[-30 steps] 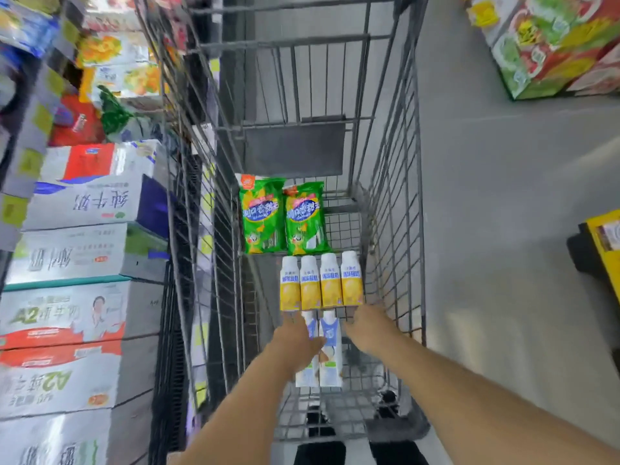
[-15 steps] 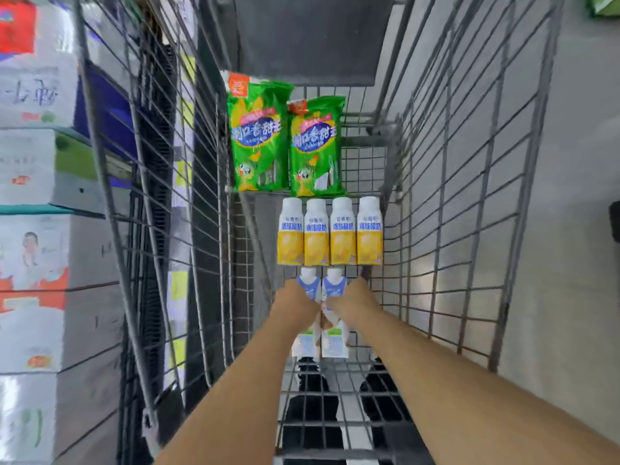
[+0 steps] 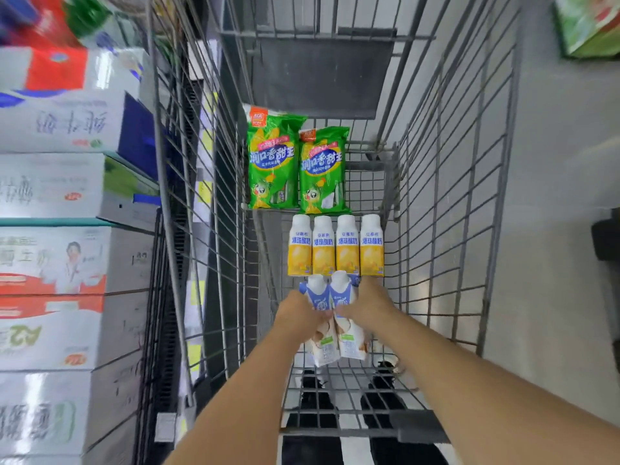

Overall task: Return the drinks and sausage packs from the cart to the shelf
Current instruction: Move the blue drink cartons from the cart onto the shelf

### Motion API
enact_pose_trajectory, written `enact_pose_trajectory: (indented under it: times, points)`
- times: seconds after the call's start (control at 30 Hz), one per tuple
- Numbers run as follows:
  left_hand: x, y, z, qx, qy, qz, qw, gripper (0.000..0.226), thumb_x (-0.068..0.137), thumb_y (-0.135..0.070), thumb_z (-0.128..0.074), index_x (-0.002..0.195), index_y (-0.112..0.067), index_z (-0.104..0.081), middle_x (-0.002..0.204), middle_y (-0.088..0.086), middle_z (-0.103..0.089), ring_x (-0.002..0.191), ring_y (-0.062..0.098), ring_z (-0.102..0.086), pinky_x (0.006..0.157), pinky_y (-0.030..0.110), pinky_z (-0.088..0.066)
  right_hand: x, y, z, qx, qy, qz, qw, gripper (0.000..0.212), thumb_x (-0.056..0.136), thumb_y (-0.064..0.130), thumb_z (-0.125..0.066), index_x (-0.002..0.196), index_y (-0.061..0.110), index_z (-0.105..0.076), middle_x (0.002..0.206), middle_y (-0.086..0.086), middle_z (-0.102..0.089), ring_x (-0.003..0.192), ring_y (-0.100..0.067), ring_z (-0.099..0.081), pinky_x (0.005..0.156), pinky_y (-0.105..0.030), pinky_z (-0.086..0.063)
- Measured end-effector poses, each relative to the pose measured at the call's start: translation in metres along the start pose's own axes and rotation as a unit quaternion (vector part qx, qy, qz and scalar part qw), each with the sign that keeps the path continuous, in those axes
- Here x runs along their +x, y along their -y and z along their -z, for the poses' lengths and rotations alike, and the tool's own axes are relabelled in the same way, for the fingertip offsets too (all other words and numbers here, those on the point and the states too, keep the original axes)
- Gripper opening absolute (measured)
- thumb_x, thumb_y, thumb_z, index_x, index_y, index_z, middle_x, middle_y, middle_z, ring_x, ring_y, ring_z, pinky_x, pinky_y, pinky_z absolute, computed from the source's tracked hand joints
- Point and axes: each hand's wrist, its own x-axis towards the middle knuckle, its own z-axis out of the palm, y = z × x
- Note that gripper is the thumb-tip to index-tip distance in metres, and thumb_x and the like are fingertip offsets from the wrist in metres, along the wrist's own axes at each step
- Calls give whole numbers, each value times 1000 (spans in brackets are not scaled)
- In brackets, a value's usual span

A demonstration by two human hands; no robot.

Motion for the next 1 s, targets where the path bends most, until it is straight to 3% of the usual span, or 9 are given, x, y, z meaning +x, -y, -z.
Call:
enact_pose_trajectory:
  times: [0.17, 0.27, 0.37, 0.47, 0.53, 0.73, 0.8, 0.87, 1.0]
  points:
    - [-77, -42, 61, -39, -45, -79, 995, 51, 80, -31, -79, 117, -9, -52, 112, 4, -64, 97, 21, -62, 80, 35, -53, -68, 49, 68, 27, -33, 73, 996, 53, 76, 19, -81, 120, 7, -54, 115, -5, -63, 104, -25, -63, 85, -35, -52]
    - [-136, -64, 110, -81, -90, -124, 985, 49, 81, -29, -79, 117, -9, -53, 113, 6, -64, 101, 23, -62, 80, 34, -50, -122, 94, 111, 20, -43, 127, 991, 48, 77, 19, -81, 116, 8, -54, 113, -7, -64, 99, -23, -61, 78, -33, -49]
    - [-195, -78, 156, -107, -146, -162, 970, 56, 67, -45, -82, 108, -14, -59, 106, 3, -70, 97, 22, -66, 80, 34, -54, -176, 142, 147, 4, -52, 194, 980, 48, 76, 18, -83, 115, 13, -55, 109, -6, -64, 95, -20, -57, 74, -28, -41]
    - [-256, -81, 192, -139, -196, -195, 951, 48, 64, -44, -82, 99, -19, -60, 99, 3, -70, 95, 23, -68, 86, 39, -56, -230, 182, 170, -27, -79, 271, 959, 57, 68, 23, -86, 115, 11, -56, 114, -9, -66, 102, -26, -62, 85, -36, -50]
    - [-303, -79, 208, -157, -243, -215, 933, 42, 68, -40, -82, 98, -20, -59, 99, 1, -69, 93, 19, -66, 86, 37, -54, -269, 203, 179, -47, -79, 331, 939, 52, 69, 21, -86, 109, 13, -53, 114, -10, -65, 105, -28, -62, 89, -41, -51]
    - [-439, -27, 222, -253, -346, -252, 868, 55, 59, -46, -81, 105, -22, -60, 96, 6, -73, 89, 28, -71, 83, 55, -57, -386, 238, 172, -75, -14, 491, 868, 42, 77, 19, -81, 107, 20, -52, 110, -2, -63, 100, -22, -62, 86, -42, -53]
    - [-487, 2, 218, -276, -382, -247, 847, 58, 57, -48, -81, 105, -22, -60, 96, 7, -74, 88, 31, -72, 80, 58, -57, -426, 245, 153, -88, 37, 535, 839, 42, 80, 20, -80, 109, 25, -50, 104, 4, -60, 97, -19, -60, 84, -37, -51]
    - [-532, 32, 208, -291, -431, -232, 822, 52, 66, -42, -82, 109, -24, -58, 100, 2, -74, 89, 26, -71, 81, 53, -58, -467, 248, 130, -101, 81, 576, 807, 43, 81, 19, -79, 112, 26, -50, 102, 6, -58, 95, -17, -59, 81, -33, -49]
    - [-618, 103, 180, -312, -522, -191, 771, 39, 79, -25, -80, 110, -25, -57, 102, -8, -71, 91, 12, -68, 81, 37, -58, -548, 245, 69, -132, 149, 635, 747, 44, 77, 18, -83, 112, 25, -57, 106, 5, -68, 97, -18, -66, 89, -44, -56]
